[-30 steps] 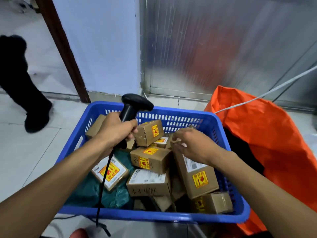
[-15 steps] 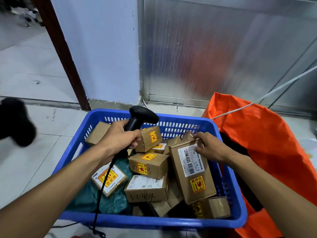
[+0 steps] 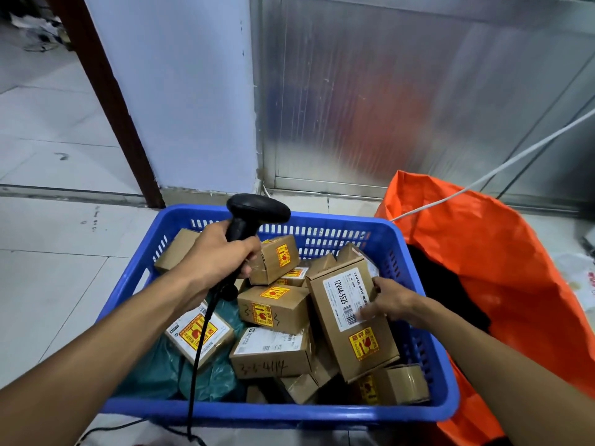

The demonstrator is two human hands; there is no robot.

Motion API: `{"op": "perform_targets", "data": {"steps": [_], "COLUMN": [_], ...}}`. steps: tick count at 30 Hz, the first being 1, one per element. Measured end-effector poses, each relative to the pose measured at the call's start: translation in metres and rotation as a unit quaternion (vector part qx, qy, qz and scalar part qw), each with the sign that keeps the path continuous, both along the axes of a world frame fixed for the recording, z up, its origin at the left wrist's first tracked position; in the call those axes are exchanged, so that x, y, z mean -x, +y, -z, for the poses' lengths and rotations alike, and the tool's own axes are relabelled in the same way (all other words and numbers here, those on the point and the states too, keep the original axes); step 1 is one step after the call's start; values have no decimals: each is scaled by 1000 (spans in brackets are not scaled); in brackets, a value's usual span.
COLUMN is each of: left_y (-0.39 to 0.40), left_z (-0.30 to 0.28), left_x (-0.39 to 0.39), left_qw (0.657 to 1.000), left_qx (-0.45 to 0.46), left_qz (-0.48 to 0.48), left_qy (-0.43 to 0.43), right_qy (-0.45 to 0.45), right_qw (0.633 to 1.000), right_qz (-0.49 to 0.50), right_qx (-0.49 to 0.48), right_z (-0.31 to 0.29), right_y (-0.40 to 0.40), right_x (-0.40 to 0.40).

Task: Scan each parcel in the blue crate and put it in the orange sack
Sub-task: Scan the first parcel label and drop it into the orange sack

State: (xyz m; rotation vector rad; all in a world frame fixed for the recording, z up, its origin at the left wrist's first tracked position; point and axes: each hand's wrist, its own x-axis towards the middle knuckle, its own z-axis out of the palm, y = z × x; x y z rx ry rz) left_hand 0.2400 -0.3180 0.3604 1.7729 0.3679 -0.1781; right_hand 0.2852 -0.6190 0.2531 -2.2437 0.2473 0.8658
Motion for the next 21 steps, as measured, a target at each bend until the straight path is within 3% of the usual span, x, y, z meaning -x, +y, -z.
{"op": "perform_targets", "data": {"steps": [6, 15, 21], "left_y": [-2, -17, -26], "left_z": [-3, -18, -20], "left_x": [4, 15, 24], "left_qw": [1000, 997, 995], "left_qx": [-17, -60, -76], "left_qz": [1, 24, 32], "left_qy": [-5, -34, -59], "right_qy": [17, -51, -77], "right_qw": [1000, 998, 988], "right_qz": [-12, -39, 85], "right_qx": [4, -7, -107], "right_z": [2, -27, -52], "right_y": [-11, 0, 2], "right_x": [13, 12, 15]}}
